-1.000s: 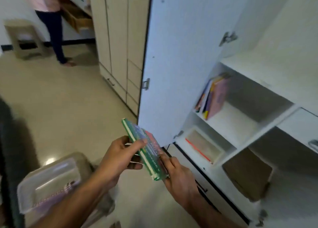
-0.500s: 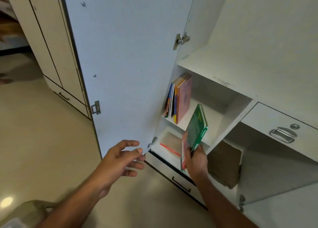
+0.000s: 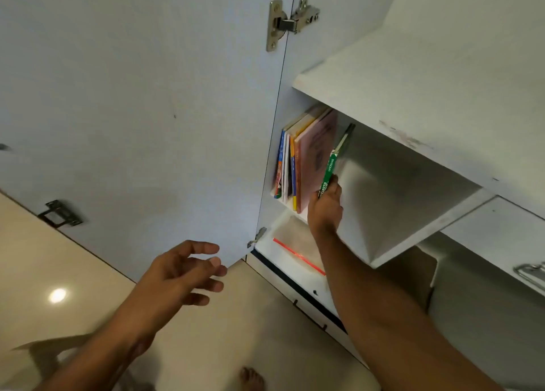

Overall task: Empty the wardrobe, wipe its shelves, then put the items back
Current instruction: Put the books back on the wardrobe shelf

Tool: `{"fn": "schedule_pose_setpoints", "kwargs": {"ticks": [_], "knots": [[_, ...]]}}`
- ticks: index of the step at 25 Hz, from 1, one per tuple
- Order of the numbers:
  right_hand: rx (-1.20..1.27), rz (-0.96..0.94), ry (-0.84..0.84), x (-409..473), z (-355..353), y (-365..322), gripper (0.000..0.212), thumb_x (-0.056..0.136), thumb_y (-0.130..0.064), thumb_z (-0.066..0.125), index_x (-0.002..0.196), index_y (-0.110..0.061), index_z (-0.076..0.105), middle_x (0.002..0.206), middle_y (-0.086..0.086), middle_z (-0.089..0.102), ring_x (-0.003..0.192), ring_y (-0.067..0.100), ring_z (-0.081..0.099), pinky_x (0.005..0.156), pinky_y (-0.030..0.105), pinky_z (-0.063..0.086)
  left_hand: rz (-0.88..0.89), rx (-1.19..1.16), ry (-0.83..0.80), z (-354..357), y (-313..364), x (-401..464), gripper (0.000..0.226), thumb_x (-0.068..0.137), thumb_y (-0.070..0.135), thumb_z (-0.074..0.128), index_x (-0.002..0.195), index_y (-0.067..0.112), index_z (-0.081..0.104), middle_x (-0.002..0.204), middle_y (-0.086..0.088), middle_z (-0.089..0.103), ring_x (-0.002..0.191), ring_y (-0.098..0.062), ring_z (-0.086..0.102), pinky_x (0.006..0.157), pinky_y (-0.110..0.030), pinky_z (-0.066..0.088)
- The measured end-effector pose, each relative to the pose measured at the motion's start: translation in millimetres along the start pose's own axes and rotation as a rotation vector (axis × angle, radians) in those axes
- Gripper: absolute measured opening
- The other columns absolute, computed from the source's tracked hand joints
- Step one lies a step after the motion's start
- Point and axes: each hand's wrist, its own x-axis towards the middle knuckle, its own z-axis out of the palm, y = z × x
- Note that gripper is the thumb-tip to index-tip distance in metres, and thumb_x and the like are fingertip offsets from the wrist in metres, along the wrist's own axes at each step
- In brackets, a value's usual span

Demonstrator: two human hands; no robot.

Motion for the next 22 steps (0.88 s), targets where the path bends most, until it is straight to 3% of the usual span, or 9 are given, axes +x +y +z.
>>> {"fn": "schedule_pose_setpoints", "kwargs": {"ticks": [5,9,13,18,22], "knots": [[-0.102,-0.014,-0.107,26.5,47.4,21.1,0.074,0.091,-0.054,0.062,0.147,-0.012,0.038,0.143,0.017,0.05,0.101,0.037,0.069,0.086,0.045,0.06,-0.031,0.014,0.078,6.1,8.8,20.8,0.022,0.095,0.023,0.061,0.116,0.02,0.067,0.097,-0.004,0.078,0.085,-0.025,0.075,0.08,-0.043,0.059],[-0.049,-0.034,-0.213,30.7,61.1,34.0,0.079,0.089,-0.048,0.069,0.149,-0.008,0.037,0.142,0.023,0.048,0.111,0.043,0.065,0.09,0.051,0.058,-0.054,0.035,0.088,13.3,15.0,34.0,0.023,0.095,0.024,0.061,0.117,0.021,0.067,0.099,-0.003,0.078,0.087,-0.025,0.075,0.084,-0.047,0.059],[-0.06,-0.086,-0.33,39.3,59.9,60.7,0.085,0.084,-0.054,0.073,0.146,-0.009,0.036,0.133,0.02,0.057,0.11,0.037,0.066,0.087,0.044,0.059,-0.067,0.049,0.098,18.9,19.9,43.5,0.024,0.094,0.024,0.061,0.117,0.02,0.067,0.1,-0.004,0.078,0.088,-0.025,0.075,0.087,-0.049,0.058],[-0.159,-0.02,-0.472,45.3,64.9,81.2,0.066,0.087,-0.047,0.071,0.133,-0.005,0.047,0.115,0.018,0.068,0.105,0.034,0.069,0.089,0.035,0.055,-0.087,0.062,0.086,26.8,22.6,50.9,0.024,0.094,0.024,0.064,0.117,0.019,0.067,0.1,-0.004,0.077,0.088,-0.025,0.075,0.087,-0.049,0.058],[-0.15,-0.012,-0.44,43.9,72.6,71.5,0.065,0.088,-0.043,0.072,0.134,-0.006,0.046,0.116,0.018,0.068,0.105,0.034,0.069,0.091,0.038,0.058,-0.091,0.065,0.052,30.9,22.2,53.7,0.045,0.079,0.041,0.08,0.117,0.021,0.067,0.102,-0.002,0.077,0.089,-0.024,0.075,0.082,-0.043,0.06]]}}
